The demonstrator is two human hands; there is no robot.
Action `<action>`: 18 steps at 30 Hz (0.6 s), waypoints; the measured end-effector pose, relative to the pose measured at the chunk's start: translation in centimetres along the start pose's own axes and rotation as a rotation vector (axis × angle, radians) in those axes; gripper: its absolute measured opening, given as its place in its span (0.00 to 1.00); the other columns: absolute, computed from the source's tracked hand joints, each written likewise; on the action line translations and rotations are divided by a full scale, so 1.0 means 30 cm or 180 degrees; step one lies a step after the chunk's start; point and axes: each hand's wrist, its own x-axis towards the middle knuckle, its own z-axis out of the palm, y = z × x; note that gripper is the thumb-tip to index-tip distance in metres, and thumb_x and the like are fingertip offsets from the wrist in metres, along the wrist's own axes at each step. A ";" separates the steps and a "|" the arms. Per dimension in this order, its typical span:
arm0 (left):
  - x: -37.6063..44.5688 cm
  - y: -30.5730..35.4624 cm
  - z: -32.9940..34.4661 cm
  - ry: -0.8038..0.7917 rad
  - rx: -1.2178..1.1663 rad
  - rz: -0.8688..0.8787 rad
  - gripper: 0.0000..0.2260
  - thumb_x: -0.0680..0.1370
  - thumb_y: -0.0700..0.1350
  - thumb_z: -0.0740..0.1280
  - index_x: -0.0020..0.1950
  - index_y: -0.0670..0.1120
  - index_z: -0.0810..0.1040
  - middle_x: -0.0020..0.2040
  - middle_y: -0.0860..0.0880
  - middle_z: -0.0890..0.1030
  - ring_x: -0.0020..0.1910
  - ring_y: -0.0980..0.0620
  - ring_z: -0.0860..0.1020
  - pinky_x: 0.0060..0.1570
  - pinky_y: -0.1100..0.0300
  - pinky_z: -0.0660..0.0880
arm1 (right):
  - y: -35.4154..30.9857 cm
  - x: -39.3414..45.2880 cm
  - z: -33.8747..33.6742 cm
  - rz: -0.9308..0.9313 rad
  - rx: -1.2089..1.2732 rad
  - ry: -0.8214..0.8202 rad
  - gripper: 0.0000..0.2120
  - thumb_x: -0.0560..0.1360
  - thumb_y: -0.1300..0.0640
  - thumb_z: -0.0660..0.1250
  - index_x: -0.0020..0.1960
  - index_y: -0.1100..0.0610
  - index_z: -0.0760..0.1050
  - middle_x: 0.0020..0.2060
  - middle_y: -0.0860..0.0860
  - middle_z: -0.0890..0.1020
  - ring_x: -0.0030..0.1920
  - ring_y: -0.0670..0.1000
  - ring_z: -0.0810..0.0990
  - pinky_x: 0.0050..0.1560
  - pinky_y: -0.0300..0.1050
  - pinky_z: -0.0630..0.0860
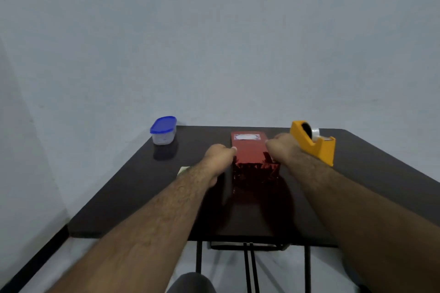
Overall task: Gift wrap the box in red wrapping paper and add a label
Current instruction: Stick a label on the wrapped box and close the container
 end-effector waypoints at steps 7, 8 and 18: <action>-0.027 0.009 0.108 0.0170 -0.0641 -0.0213 0.15 0.88 0.50 0.58 0.61 0.45 0.81 0.53 0.49 0.84 0.53 0.51 0.82 0.50 0.56 0.78 | 0.081 -0.024 0.068 0.0590 0.1575 0.0176 0.04 0.75 0.61 0.66 0.45 0.61 0.79 0.42 0.57 0.84 0.43 0.59 0.83 0.37 0.49 0.75; -0.017 0.014 0.113 0.0196 -0.0661 -0.0227 0.14 0.89 0.50 0.57 0.61 0.46 0.81 0.53 0.49 0.84 0.52 0.51 0.82 0.48 0.57 0.77 | 0.080 -0.004 0.077 0.0643 0.1551 0.0228 0.04 0.75 0.61 0.66 0.44 0.60 0.79 0.42 0.57 0.84 0.43 0.59 0.83 0.37 0.49 0.76; 0.331 0.073 0.118 0.0345 -0.0849 -0.0340 0.14 0.86 0.48 0.59 0.56 0.46 0.83 0.47 0.47 0.86 0.45 0.48 0.85 0.40 0.57 0.78 | -0.023 0.292 0.158 0.0491 0.1191 0.0226 0.09 0.80 0.60 0.64 0.42 0.59 0.79 0.42 0.54 0.84 0.40 0.54 0.82 0.31 0.42 0.71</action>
